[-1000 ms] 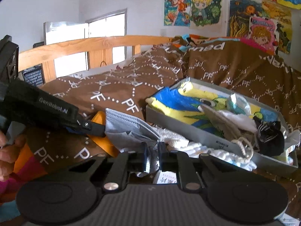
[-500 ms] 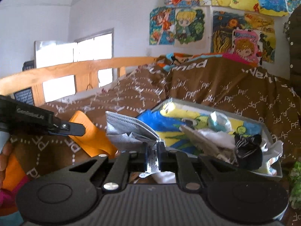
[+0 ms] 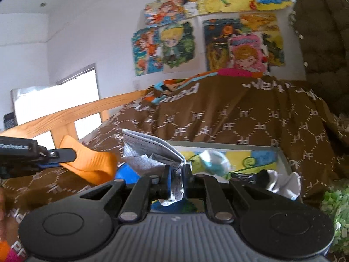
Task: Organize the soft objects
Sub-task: 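Carry the mask and the orange piece into the cartoon tray with both tools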
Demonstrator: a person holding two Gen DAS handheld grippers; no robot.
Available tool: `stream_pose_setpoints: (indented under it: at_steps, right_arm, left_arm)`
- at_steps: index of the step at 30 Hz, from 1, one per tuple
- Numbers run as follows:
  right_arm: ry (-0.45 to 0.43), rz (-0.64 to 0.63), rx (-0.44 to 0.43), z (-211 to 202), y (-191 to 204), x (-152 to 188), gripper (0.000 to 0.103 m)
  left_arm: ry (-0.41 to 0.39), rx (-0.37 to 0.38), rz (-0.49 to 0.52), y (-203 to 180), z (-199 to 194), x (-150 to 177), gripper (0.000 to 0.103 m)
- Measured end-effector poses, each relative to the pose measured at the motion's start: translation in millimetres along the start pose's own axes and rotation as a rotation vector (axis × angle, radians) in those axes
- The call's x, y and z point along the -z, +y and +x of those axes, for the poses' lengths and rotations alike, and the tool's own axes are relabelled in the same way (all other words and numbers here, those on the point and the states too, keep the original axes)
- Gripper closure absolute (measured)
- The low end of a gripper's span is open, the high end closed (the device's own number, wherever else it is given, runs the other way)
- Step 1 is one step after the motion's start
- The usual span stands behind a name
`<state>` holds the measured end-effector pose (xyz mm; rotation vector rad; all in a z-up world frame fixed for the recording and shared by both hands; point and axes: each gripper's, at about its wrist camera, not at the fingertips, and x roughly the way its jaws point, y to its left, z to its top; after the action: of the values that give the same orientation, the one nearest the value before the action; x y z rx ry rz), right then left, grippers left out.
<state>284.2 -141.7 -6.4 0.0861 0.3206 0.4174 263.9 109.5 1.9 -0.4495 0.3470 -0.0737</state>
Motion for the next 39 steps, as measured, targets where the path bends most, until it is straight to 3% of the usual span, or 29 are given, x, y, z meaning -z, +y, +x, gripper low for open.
stream_pose_setpoints:
  at_steps: [14,30,39]
  right_arm:
    - [0.029,0.159,0.1,26.5,-61.1,-3.7,0.092]
    - [0.099,0.21,0.072,59.0,-74.0,7.9,0.089]
    - [0.106,0.234,0.085,62.3,-79.1,9.8,0.071]
  left_arm:
    - [0.058,0.043,0.026,-53.4,111.1,11.5,0.086]
    - [0.141,-0.11,-0.018,-32.1,137.5,23.4,0.085]
    - [0.205,-0.169,-0.052,-18.7,144.4,28.1,0.082]
